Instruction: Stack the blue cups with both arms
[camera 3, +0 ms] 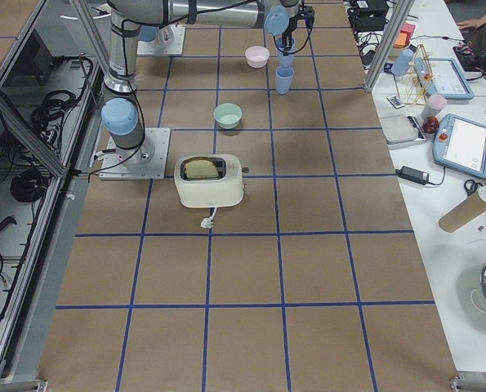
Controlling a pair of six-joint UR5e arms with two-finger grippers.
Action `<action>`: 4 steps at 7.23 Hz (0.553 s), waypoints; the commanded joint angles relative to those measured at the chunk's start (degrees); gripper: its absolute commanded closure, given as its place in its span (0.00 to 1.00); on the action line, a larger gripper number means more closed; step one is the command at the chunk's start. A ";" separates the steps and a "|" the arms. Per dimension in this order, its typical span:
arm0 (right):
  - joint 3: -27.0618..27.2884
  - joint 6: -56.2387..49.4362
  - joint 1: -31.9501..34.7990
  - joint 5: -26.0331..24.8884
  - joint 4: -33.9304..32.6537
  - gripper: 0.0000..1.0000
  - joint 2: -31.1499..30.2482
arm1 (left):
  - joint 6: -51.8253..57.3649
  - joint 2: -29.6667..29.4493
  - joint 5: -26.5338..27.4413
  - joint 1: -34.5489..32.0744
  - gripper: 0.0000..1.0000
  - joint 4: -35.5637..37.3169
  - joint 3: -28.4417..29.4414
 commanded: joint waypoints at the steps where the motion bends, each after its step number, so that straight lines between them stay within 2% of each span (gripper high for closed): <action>1: 0.08 -0.47 -0.02 -0.21 -0.16 1.00 0.81 | 0.00 0.00 -0.03 0.06 0.00 0.05 0.08; 4: 0.26 -0.65 -0.10 -1.79 -0.68 1.00 0.90 | 0.00 0.00 -0.03 -0.02 0.00 -0.03 0.08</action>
